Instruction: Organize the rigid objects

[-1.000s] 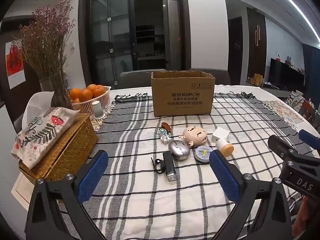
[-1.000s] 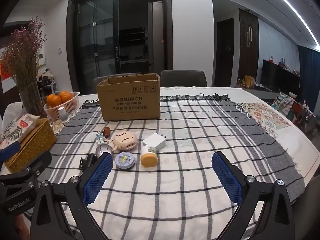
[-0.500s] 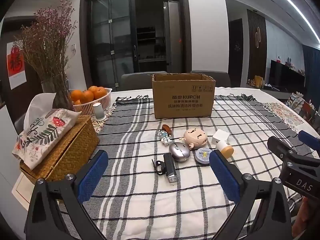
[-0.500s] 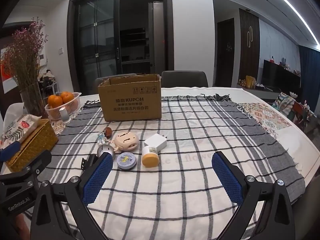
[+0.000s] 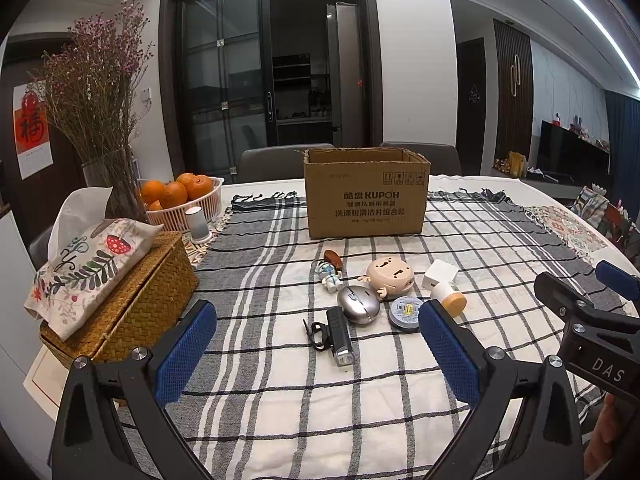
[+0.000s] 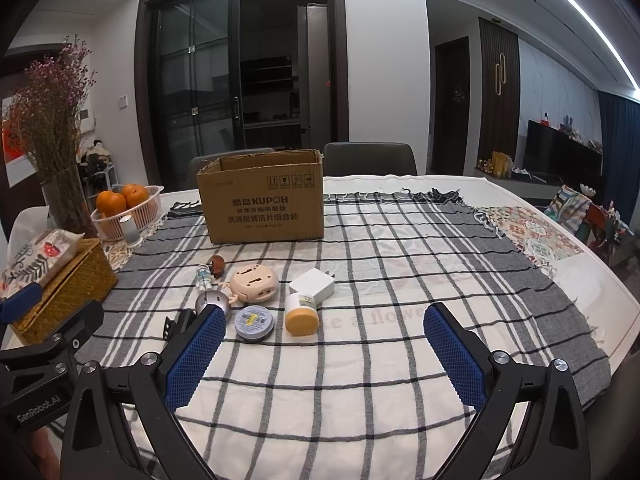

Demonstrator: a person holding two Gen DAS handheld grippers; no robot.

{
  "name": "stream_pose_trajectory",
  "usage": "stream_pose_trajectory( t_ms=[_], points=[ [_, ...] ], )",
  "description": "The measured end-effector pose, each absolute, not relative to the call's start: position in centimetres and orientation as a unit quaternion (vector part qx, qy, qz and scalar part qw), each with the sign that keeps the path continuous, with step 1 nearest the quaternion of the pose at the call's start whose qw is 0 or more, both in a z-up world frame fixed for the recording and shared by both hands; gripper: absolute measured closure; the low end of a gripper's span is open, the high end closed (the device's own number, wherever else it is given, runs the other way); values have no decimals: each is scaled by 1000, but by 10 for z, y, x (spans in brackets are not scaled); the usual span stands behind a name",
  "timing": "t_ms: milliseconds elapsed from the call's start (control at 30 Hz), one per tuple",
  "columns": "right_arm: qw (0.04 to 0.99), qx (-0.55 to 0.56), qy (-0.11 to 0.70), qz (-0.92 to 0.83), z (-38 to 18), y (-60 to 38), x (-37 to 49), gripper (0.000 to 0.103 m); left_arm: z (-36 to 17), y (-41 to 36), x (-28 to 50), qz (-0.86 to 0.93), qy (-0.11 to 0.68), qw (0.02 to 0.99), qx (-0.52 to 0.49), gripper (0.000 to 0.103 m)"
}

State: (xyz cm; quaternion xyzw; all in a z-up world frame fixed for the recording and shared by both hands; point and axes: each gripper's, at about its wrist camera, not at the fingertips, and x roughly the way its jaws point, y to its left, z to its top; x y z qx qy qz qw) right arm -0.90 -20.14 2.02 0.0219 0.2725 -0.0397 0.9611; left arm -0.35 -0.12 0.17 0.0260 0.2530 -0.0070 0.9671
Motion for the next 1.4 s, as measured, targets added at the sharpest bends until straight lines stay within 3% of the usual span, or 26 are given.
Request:
stream_pose_trajectory(
  t_ms=[1400],
  points=[
    [962, 21, 270, -40, 22, -201, -9, 2, 4, 1, -4, -8, 252, 967, 25, 0]
  ],
)
